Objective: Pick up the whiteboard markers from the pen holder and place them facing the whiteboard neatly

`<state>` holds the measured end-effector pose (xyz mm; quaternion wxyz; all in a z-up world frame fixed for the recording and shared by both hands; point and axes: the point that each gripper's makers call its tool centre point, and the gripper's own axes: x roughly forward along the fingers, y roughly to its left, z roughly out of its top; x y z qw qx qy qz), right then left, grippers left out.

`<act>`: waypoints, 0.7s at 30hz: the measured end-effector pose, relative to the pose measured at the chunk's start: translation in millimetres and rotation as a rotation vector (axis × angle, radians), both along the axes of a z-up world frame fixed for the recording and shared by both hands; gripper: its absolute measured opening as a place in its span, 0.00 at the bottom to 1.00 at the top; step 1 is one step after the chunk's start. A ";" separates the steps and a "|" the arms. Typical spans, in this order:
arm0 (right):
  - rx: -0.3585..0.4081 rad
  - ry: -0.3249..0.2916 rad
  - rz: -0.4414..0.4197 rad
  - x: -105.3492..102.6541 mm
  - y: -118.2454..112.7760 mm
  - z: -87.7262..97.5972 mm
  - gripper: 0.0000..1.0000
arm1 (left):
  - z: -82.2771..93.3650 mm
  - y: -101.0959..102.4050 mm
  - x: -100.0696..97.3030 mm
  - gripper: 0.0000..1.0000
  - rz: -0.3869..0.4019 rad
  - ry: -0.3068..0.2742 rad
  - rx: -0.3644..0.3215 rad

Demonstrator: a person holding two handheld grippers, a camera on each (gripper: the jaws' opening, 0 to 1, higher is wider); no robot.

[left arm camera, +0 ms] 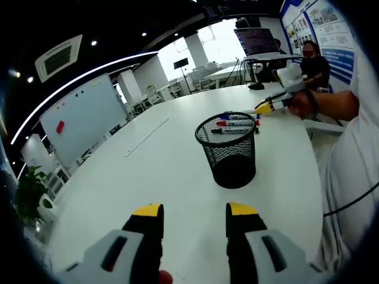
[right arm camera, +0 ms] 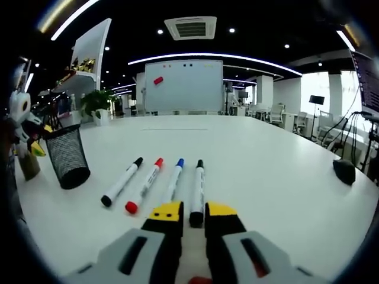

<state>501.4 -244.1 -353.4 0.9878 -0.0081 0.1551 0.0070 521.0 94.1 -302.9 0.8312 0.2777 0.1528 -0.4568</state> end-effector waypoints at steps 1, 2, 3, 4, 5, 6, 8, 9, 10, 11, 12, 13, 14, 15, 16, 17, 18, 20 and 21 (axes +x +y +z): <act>0.009 0.001 0.009 0.9 0.5 0.5 0.14 | 0.1 0.0 -0.1 0.44 0.000 0.000 0.000; 0.014 0.001 0.014 1.5 0.4 0.9 0.15 | 0.1 0.0 -0.1 0.44 -0.001 -0.001 0.000; 0.015 0.002 0.021 2.0 0.5 1.3 0.16 | 0.1 -0.1 -0.2 0.44 -0.001 -0.001 0.000; 0.018 0.001 0.027 2.3 0.8 2.4 0.17 | 0.1 -0.1 -0.2 0.44 -0.001 0.000 0.000; 0.022 -0.002 0.033 2.2 1.6 3.7 0.18 | 0.0 -0.1 -0.4 0.44 -0.001 0.000 0.000; 0.024 -0.007 0.043 2.6 2.9 5.8 0.20 | 0.0 -0.2 -0.4 0.44 -0.002 0.001 0.000; 0.019 -0.010 0.059 3.5 4.3 9.3 0.22 | 0.0 -0.3 -0.5 0.44 -0.002 0.001 0.000; 0.024 -0.015 0.068 4.1 4.8 11.2 0.22 | 0.0 -0.3 -0.6 0.44 -0.003 0.001 0.000; 0.040 -0.023 0.082 5.3 5.9 12.8 0.22 | 0.0 -0.3 -0.6 0.44 -0.003 0.001 0.000; 0.064 -0.030 0.102 7.2 7.0 13.1 0.22 | 0.1 -0.3 -0.6 0.44 -0.003 0.001 0.000; 0.092 -0.029 0.123 7.7 10.4 14.1 0.23 | 0.1 -0.2 -0.5 0.44 -0.003 0.001 0.000; 0.121 -0.030 0.134 8.0 12.9 16.0 0.24 | 0.1 -0.2 -0.6 0.44 -0.003 0.001 0.000; 0.143 -0.033 0.137 9.0 12.3 17.5 0.25 | 0.2 -0.3 -0.7 0.44 -0.003 0.001 0.000; 0.147 -0.034 0.141 10.0 10.8 18.6 0.25 | 0.2 -0.3 -0.8 0.44 -0.004 0.001 0.000; 0.154 -0.032 0.147 10.8 10.6 19.0 0.25 | 0.4 -0.5 -1.0 0.44 -0.005 0.000 0.000; 0.162 -0.026 0.155 11.4 10.7 18.8 0.25 | 0.5 -0.6 -1.2 0.44 -0.006 -0.001 0.000; 0.177 -0.020 0.163 11.9 11.3 18.5 0.26 | 0.7 -0.8 -1.4 0.44 -0.008 -0.002 0.000; 0.212 -0.010 0.177 12.4 12.3 18.0 0.27 | 1.2 -1.5 -2.2 0.45 -0.014 -0.004 -0.001; 0.217 -0.010 0.179 12.7 11.5 18.4 0.27 | 2.0 -2.2 -2.8 0.45 -0.020 -0.007 -0.003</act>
